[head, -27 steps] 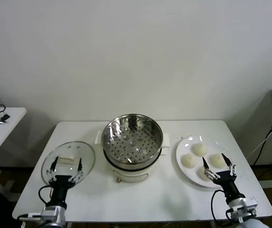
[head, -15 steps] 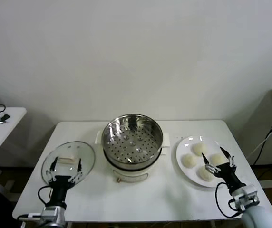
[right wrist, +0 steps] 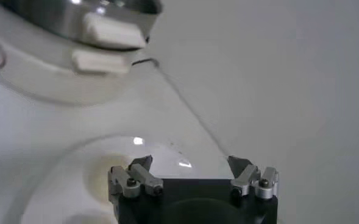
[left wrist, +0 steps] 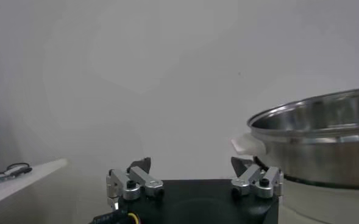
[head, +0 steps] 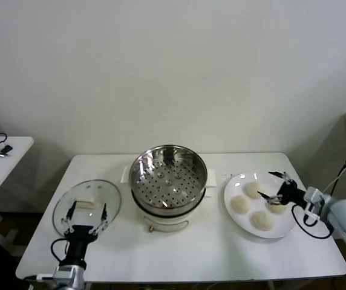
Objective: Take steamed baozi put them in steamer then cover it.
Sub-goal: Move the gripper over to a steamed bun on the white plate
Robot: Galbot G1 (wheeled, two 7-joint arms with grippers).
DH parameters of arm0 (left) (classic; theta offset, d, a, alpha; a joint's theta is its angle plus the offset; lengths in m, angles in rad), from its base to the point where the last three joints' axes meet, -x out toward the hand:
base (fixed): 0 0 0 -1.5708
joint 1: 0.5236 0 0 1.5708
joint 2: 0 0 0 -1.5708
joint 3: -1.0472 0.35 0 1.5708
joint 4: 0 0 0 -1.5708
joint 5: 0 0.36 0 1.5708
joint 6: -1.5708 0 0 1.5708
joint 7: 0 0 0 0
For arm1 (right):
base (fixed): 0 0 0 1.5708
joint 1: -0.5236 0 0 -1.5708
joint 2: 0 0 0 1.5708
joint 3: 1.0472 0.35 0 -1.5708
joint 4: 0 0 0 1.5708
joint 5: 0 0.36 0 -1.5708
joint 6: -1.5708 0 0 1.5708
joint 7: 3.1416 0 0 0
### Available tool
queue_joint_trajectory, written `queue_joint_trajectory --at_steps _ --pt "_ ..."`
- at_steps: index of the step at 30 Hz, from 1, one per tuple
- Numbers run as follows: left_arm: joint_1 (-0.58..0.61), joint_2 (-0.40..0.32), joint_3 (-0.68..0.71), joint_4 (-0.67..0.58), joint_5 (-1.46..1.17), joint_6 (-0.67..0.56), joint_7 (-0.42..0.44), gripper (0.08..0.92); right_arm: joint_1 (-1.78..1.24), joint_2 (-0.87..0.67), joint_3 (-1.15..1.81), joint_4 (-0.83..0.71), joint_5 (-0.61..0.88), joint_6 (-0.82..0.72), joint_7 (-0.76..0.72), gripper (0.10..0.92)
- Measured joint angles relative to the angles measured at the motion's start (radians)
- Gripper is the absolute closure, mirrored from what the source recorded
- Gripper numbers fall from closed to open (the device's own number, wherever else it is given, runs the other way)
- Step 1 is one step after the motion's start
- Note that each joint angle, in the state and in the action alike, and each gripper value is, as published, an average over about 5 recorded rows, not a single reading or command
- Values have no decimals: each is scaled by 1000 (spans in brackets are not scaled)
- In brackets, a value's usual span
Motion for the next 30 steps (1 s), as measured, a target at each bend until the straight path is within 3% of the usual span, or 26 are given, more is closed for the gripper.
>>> queue_joint_trajectory --at_steps 8,16,30 --pt "1 17 -11 11 -38 15 1 177 397 -38 -437 -146 -53 19 -159 203" --pt "-15 22 -8 22 -79 25 -3 177 679 30 -783 -317 -111 55 -245 203" --pt "-35 50 -20 39 -126 44 -9 177 839 251 -986 -620 -189 115 -292 203"
